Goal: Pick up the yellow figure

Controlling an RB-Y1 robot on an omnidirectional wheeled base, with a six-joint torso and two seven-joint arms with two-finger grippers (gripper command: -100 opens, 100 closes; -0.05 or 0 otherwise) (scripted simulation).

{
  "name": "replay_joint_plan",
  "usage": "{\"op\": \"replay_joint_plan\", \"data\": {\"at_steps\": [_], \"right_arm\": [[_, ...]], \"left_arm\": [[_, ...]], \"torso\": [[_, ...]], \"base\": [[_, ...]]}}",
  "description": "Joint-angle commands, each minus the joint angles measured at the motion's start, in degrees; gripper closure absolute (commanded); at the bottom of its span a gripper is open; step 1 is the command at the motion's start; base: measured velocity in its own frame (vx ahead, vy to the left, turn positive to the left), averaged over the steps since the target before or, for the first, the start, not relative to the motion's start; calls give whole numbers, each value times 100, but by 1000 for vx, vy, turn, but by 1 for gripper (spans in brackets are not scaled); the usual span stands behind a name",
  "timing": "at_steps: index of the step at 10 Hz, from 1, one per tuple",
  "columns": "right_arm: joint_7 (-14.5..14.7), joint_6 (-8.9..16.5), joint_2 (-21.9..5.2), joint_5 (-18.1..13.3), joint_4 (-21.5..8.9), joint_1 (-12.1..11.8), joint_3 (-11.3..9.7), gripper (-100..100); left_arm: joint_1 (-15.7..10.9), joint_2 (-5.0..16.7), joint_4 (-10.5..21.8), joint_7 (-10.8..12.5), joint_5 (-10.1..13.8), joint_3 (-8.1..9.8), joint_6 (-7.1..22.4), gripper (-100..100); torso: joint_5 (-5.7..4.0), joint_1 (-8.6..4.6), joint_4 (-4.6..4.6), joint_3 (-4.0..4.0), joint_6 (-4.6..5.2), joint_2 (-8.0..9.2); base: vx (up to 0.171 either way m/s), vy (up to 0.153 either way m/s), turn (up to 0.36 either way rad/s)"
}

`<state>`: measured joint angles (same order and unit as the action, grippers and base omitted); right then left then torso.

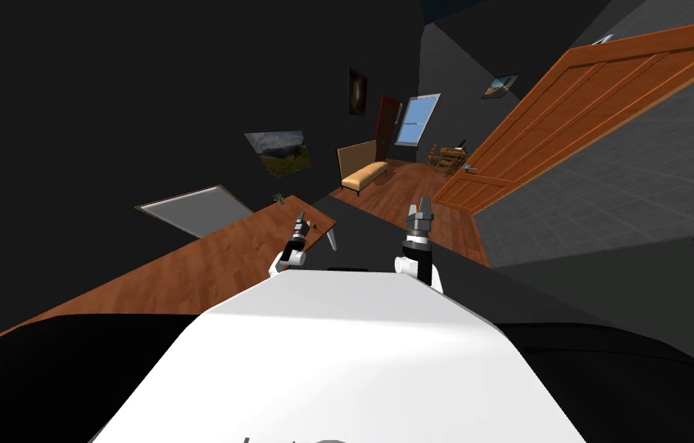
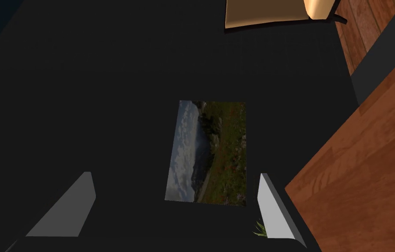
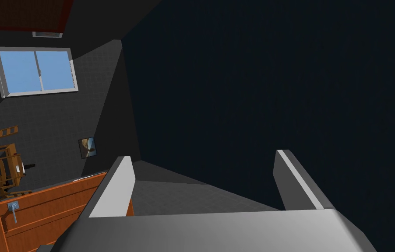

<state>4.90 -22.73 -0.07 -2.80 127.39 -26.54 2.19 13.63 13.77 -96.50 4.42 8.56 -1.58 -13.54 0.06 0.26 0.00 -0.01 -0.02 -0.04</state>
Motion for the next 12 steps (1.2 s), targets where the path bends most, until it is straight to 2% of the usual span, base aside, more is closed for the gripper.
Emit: {"op": "replay_joint_plan", "data": {"at_steps": [1,3,4,7,8,11,12], "right_arm": [[0,0,0,0,0,0,0,0],[0,0,0,0,0,0,0,0],[0,0,0,0,0,0,0,0],[0,0,0,0,0,0,0,0],[0,0,0,0,0,0,0,0],[0,0,0,0,0,-1,0,0],[0,0,0,0,0,-1,0,0]], "left_arm": [[-37,-14,160,-15,-9,-20,12,-100],[-137,25,491,-9,-21,-28,170,-100],[-137,25,491,-9,-21,-28,170,-100],[-306,111,972,-4,-80,-26,411,-100],[-306,111,1017,-4,-80,-26,411,-100],[-484,215,1521,1,-174,-8,651,-100],[-484,215,1563,1,-174,-8,651,-100]], "torso": [[0,0,0,0,0,0],[-3,-14,-1,-3,1,-5],[-3,-13,-1,-4,1,-8],[-2,-9,-2,-6,1,-10],[-1,-6,-3,-9,2,-16],[-3,-12,-4,-12,1,-21],[-2,-7,-4,-13,1,-23]], "base": [[8,40,-13],[17,28,-50],[19,30,-20],[28,42,-60],[41,40,-23],[50,37,-69],[37,40,-21]]}}
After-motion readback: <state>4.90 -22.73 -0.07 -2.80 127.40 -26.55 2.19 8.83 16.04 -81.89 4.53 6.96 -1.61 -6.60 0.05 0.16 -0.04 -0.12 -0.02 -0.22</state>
